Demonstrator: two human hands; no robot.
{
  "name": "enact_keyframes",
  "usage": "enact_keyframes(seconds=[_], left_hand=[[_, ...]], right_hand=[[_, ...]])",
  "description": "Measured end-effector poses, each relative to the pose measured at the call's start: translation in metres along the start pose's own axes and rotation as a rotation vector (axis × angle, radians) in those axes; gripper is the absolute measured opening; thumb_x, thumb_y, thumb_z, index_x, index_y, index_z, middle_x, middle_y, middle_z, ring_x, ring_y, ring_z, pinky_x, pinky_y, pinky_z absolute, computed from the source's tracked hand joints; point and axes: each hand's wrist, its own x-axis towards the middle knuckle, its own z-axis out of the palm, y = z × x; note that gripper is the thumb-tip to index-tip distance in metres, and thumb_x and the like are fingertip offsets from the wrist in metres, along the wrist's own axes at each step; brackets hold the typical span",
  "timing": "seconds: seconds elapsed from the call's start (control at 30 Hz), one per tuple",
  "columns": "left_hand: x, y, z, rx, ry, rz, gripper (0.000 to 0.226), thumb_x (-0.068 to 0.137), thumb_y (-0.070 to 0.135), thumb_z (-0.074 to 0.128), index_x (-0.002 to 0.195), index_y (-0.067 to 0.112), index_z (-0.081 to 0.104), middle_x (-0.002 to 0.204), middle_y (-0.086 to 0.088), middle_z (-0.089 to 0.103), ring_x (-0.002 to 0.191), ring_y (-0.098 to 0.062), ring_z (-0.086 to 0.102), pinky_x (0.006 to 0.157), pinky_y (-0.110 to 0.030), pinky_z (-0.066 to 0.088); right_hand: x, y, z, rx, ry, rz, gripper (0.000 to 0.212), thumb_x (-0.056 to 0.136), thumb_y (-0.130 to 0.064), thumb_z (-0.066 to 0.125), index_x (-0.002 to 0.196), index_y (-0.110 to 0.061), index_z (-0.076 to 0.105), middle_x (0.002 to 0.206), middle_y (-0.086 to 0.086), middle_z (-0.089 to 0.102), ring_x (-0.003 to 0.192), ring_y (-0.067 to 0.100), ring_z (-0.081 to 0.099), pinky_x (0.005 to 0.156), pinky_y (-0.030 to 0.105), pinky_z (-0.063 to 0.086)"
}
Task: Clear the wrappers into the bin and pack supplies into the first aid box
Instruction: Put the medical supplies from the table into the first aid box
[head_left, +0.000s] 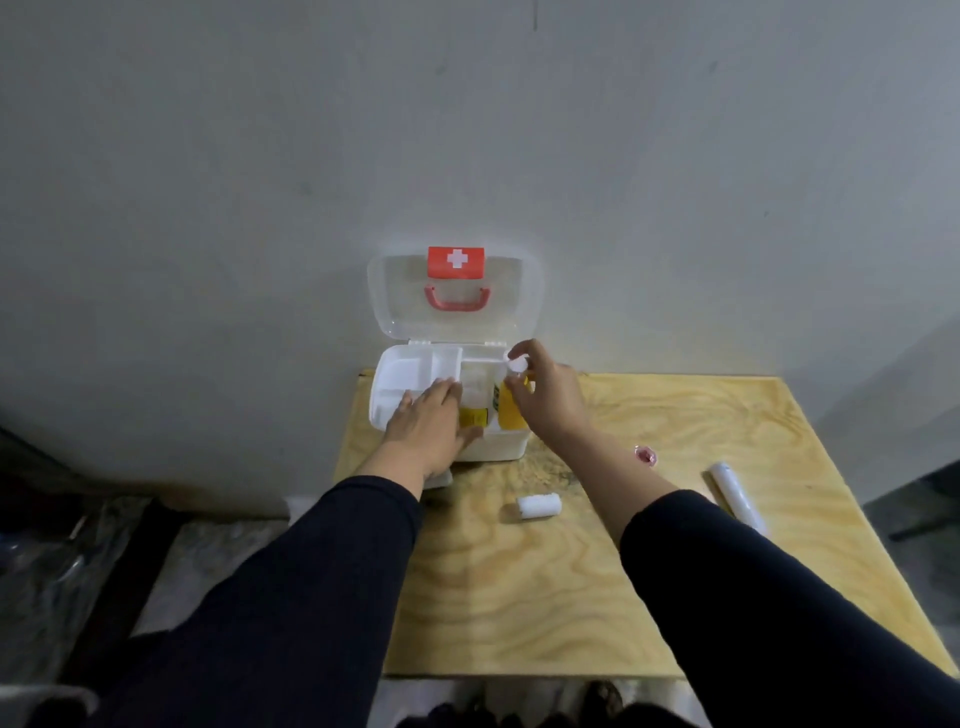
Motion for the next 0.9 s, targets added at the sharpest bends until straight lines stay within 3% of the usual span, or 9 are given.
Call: enact_keyframes(seconds=[0.13, 0.27, 0.43, 0.6, 0.73, 0.9], left_hand=[[0.003, -0.006, 0.01, 0.021, 0.017, 0.024, 0.07, 0.097, 0.049, 0.037, 0.152, 0.011, 0.014, 0.161, -0.006, 0.013, 0.148, -0.023, 0.017, 0.122, -0.045, 0.01], [0.004, -0.007, 0.01, 0.024, 0.006, 0.037, 0.071, 0.097, 0.049, 0.036, 0.152, 0.011, 0.013, 0.162, -0.004, 0.011, 0.15, -0.02, 0.009, 0.123, -0.044, 0.008], [0.006, -0.002, -0.003, 0.038, -0.032, 0.018, 0.071, 0.097, 0.05, 0.037, 0.152, 0.012, 0.014, 0.163, -0.003, 0.008, 0.151, -0.018, 0.003, 0.123, -0.045, 0.003], [0.011, 0.026, -0.026, 0.023, 0.052, 0.068, 0.06, 0.098, 0.037, 0.037, 0.15, 0.01, 0.021, 0.16, -0.003, 0.018, 0.149, -0.02, 0.014, 0.123, -0.044, 0.006], [0.016, 0.069, -0.034, 0.037, 0.104, 0.151, 0.055, 0.099, 0.036, 0.037, 0.147, 0.011, 0.029, 0.158, -0.003, 0.025, 0.147, -0.019, 0.019, 0.122, -0.043, 0.012], [0.01, 0.139, -0.021, 0.078, 0.032, 0.233, 0.053, 0.097, 0.03, 0.043, 0.147, 0.013, 0.031, 0.155, -0.004, 0.03, 0.143, -0.02, 0.028, 0.12, -0.039, 0.014]], right_hand=[[0.006, -0.004, 0.009, -0.057, -0.002, 0.03, 0.024, 0.088, -0.004, 0.051, 0.11, -0.013, 0.051, 0.079, 0.008, 0.058, 0.065, 0.029, 0.055, 0.056, 0.032, 0.041], [0.007, 0.002, 0.016, -0.105, -0.043, 0.072, 0.024, 0.084, 0.001, 0.054, 0.106, -0.01, 0.055, 0.104, 0.013, 0.066, 0.088, 0.031, 0.061, 0.067, 0.033, 0.047], [0.007, 0.001, 0.008, -0.072, -0.088, 0.049, 0.023, 0.083, -0.003, 0.062, 0.105, -0.01, 0.061, 0.114, 0.009, 0.064, 0.103, 0.026, 0.059, 0.075, 0.026, 0.044], [-0.002, 0.01, -0.025, -0.056, -0.035, 0.025, 0.022, 0.087, -0.01, 0.061, 0.109, -0.012, 0.061, 0.119, 0.007, 0.061, 0.106, 0.024, 0.058, 0.067, 0.034, 0.05], [-0.011, 0.038, -0.067, -0.213, -0.097, 0.063, 0.026, 0.086, -0.014, 0.063, 0.112, -0.014, 0.063, 0.119, 0.01, 0.062, 0.11, 0.027, 0.058, 0.089, 0.032, 0.045], [-0.037, 0.084, -0.126, -0.301, -0.146, 0.184, 0.027, 0.087, -0.014, 0.06, 0.114, -0.015, 0.063, 0.124, 0.012, 0.059, 0.112, 0.027, 0.056, 0.088, 0.031, 0.044]])
